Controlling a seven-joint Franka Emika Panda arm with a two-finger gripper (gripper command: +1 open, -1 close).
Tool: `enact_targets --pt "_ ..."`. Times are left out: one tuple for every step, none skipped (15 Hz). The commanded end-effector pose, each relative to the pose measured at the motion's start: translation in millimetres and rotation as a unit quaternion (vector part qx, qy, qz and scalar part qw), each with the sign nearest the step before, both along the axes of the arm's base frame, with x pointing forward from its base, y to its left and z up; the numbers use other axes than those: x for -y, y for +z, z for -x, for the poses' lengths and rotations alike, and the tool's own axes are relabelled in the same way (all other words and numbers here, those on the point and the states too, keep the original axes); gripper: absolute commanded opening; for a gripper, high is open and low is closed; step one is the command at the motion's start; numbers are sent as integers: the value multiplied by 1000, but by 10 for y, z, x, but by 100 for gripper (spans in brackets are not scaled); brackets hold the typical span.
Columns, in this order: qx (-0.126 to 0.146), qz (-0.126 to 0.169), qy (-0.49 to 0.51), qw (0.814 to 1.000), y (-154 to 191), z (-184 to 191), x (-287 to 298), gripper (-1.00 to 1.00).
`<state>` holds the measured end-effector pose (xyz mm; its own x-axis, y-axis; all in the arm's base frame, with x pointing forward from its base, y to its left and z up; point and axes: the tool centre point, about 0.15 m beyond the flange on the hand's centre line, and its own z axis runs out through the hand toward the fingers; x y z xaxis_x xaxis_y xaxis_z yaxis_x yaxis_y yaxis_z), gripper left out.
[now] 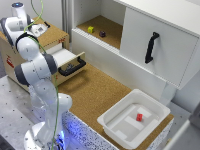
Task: Turn on the green led light
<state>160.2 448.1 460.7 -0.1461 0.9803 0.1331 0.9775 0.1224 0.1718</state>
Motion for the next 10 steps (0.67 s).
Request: enact_targets --pt "15 -18 -17 1000 441 -190 22 -100" --pt "16 -22 -21 999 519 -219 61 -100" --pt "15 -25 -25 999 580 -238 96 -100" --pt "14 -26 -28 999 601 -249 125 -100" --pt "15 -21 -30 999 583 -250 148 100" --pt "15 -17 -33 999 554 -261 177 100" --pt "14 -14 -34 999 523 -257 194 100" --pt "12 -11 -35 999 497 -260 221 100" --pt "10 -8 -35 999 474 -262 247 100" --pt "7 -8 -37 999 465 -267 275 100"
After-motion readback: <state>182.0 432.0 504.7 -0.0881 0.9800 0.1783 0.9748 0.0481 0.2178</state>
